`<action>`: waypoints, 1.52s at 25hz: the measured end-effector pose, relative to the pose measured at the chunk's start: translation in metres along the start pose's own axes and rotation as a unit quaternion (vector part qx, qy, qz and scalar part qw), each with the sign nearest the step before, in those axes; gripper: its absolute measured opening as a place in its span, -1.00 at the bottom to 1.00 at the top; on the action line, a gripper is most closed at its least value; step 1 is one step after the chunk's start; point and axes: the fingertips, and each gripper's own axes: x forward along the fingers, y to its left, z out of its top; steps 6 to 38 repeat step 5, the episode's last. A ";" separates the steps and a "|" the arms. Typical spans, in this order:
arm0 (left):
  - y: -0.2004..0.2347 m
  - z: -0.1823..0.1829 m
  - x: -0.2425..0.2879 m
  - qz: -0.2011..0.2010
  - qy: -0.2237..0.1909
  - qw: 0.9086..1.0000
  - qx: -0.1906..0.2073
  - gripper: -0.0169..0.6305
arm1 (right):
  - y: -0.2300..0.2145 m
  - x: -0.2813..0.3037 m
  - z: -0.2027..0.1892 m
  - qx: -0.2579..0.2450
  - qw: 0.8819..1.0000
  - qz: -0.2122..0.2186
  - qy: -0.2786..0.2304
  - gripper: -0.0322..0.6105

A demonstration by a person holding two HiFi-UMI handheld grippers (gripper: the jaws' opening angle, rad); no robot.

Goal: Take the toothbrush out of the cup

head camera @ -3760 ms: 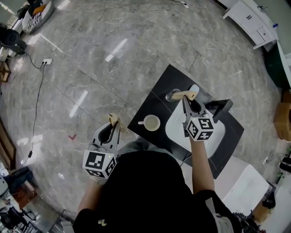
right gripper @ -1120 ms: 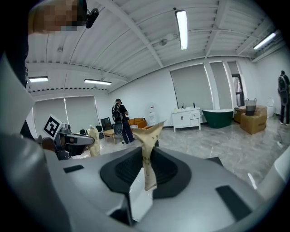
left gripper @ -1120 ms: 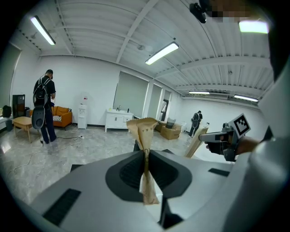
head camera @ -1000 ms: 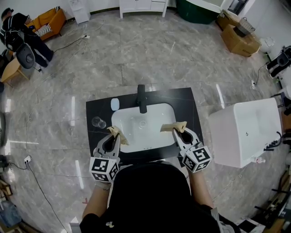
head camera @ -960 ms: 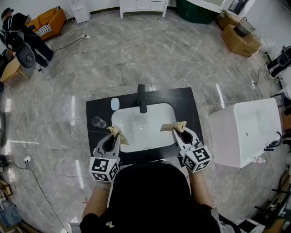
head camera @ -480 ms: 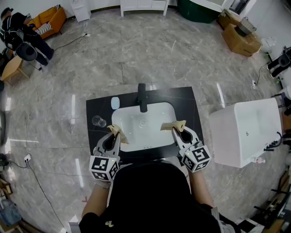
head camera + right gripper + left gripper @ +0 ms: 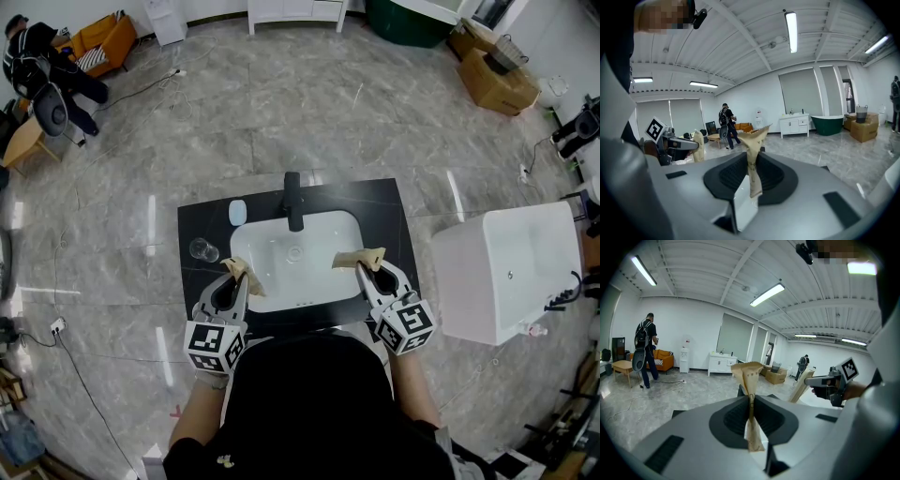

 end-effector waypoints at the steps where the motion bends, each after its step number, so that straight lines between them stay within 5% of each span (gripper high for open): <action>1: 0.000 0.000 -0.001 0.000 0.000 1.000 0.000 -0.82 | 0.000 -0.001 0.000 0.000 1.000 -0.001 0.000 -0.67; 38: -0.003 0.004 -0.002 0.001 -0.001 1.000 0.001 -0.82 | 0.000 -0.004 0.006 0.002 1.000 -0.005 0.001 -0.67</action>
